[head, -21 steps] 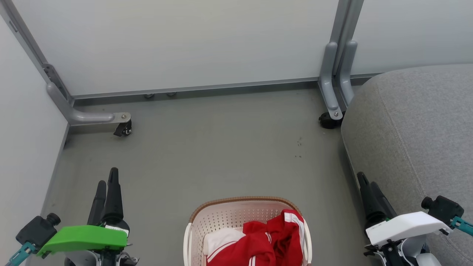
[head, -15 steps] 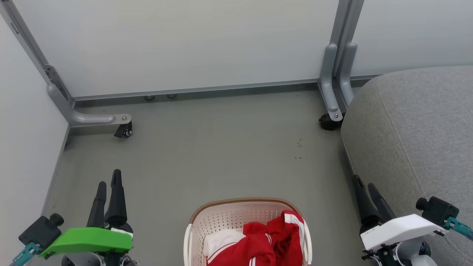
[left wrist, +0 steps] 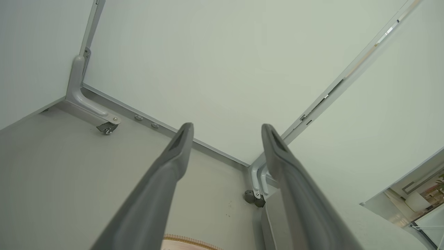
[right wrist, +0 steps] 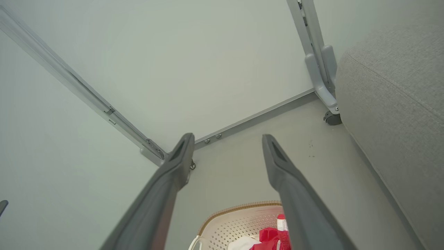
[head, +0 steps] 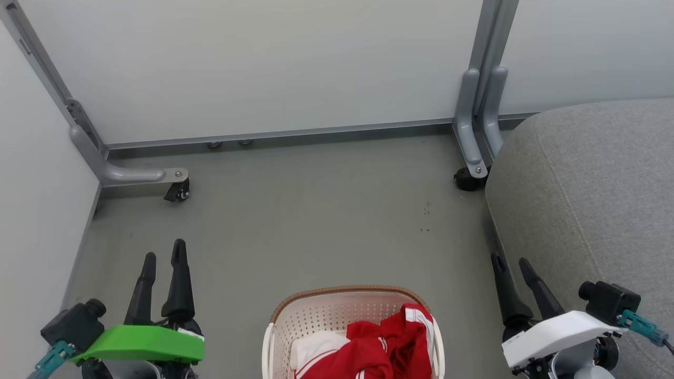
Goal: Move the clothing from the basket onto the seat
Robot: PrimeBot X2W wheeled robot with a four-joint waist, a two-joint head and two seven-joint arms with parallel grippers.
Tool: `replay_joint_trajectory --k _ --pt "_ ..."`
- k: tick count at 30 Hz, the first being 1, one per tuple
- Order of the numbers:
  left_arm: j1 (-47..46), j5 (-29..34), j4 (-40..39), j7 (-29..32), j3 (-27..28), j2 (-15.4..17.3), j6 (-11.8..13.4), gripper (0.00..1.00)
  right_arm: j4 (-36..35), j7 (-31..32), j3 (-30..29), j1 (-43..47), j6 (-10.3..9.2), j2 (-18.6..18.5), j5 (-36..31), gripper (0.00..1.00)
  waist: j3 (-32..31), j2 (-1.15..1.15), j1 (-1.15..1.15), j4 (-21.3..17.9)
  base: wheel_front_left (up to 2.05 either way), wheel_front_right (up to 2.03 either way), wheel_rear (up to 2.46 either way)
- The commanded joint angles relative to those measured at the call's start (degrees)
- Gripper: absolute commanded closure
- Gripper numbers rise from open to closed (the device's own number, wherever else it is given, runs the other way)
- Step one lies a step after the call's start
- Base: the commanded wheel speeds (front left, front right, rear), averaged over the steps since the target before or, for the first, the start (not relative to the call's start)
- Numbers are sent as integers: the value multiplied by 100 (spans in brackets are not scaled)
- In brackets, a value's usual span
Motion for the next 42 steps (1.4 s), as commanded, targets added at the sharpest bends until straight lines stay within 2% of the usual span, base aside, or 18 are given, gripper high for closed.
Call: replay_joint_trajectory --k 1,9,29,42 --pt "31 209 -71 -61 -14 41 -13 0 -93 -74 29 19 1 -37 -193 0 -10 0 0 1 0 0 0" --pt "109 651 -57 -189 -37 45 -21 0 -135 -197 76 93 1 -42 -714 0 -65 0 0 30 0 0 0" --pt "237 1740 140 -471 -319 82 -31 0 -150 -479 -280 219 1 -54 -1694 0 -122 0 0 6 0 0 0" --pt "257 2362 138 -625 -434 115 -33 0 -172 -638 -249 257 1 -60 -2334 0 -123 0 0 7 0 0 0"
